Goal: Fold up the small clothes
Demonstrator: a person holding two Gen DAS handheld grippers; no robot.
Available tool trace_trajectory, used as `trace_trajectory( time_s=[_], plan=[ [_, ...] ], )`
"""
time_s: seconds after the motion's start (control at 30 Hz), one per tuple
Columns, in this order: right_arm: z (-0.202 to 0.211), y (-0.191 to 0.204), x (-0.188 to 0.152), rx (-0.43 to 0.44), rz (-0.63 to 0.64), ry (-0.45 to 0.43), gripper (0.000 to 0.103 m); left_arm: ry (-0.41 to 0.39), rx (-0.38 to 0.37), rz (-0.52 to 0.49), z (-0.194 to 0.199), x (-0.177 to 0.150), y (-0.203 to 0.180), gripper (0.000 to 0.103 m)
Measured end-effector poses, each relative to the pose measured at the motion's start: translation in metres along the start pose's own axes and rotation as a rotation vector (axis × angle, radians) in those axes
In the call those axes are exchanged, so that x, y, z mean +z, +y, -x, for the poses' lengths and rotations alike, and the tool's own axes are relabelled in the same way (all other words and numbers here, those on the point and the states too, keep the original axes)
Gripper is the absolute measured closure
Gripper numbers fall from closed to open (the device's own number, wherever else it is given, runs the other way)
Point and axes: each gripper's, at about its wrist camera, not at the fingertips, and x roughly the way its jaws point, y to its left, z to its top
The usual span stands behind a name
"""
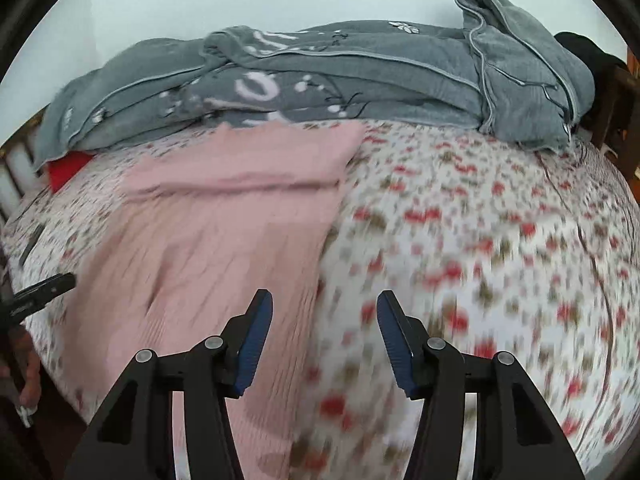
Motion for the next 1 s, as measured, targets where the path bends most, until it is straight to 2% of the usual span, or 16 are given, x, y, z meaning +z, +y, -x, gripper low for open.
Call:
trace_trajectory(
  time_s=[0.13, 0.2, 0.27, 0.33, 0.4, 0.6, 0.73, 0.77, 0.8, 0.83, 0.87, 0.9, 0.93, 0.97, 1.0],
  plan=[
    [0.014, 0.012, -0.045, 0.057, 0.021, 0.025, 0.049, 0.034, -0.045, 0.045, 0.006, -0.033, 0.004, 0.033],
    [0.012, 0.014, -0.06, 0.057, 0.013, 0.036, 0.046, 0.051, -0.048, 0.047, 0.005, -0.045, 0.003, 0.033],
    [0.006, 0.014, -0.072, 0.056, -0.019, 0.055, 0.045, 0.056, -0.038, 0.048, 0.003, -0.052, 0.001, 0.033],
    [0.002, 0.011, -0.08, 0.093, -0.085, 0.059, 0.045, 0.05, -0.035, 0.074, 0.0, -0.057, 0.002, 0.033],
    [-0.002, 0.01, -0.085, 0.124, -0.125, 0.065, 0.045, 0.044, -0.028, 0.082, -0.003, -0.061, 0.002, 0.034],
    [-0.006, 0.021, -0.085, 0.107, -0.121, 0.034, 0.046, 0.025, -0.004, 0.014, -0.005, -0.063, -0.005, 0.034],
    [-0.014, 0.026, -0.077, 0.077, -0.131, 0.034, 0.056, 0.017, -0.006, 0.013, -0.005, -0.062, -0.004, 0.034],
    [-0.015, 0.029, -0.076, 0.07, -0.124, 0.039, 0.059, 0.014, -0.004, 0.019, -0.005, -0.062, -0.003, 0.038],
    [-0.017, 0.031, -0.075, 0.068, -0.111, 0.042, 0.069, 0.012, -0.002, 0.03, -0.004, -0.062, -0.002, 0.04],
    [-0.018, 0.034, -0.075, 0.074, -0.09, 0.044, 0.087, 0.011, -0.006, 0.038, -0.003, -0.062, -0.001, 0.047],
    [-0.018, 0.037, -0.075, 0.074, -0.076, 0.045, 0.093, 0.004, -0.014, 0.048, -0.001, -0.062, 0.003, 0.059],
    [-0.016, 0.039, -0.076, 0.065, -0.062, 0.04, 0.094, -0.003, -0.02, 0.048, 0.002, -0.061, 0.006, 0.068],
    [-0.012, 0.039, -0.076, 0.064, -0.053, 0.031, 0.096, -0.001, -0.035, 0.046, 0.004, -0.06, 0.007, 0.088],
    [-0.008, 0.039, -0.075, 0.072, -0.052, 0.022, 0.097, 0.004, -0.05, 0.046, 0.005, -0.059, 0.008, 0.095],
    [-0.005, 0.037, -0.075, 0.081, -0.056, 0.015, 0.098, 0.0, -0.069, 0.048, 0.01, -0.058, 0.011, 0.095]
  ],
)
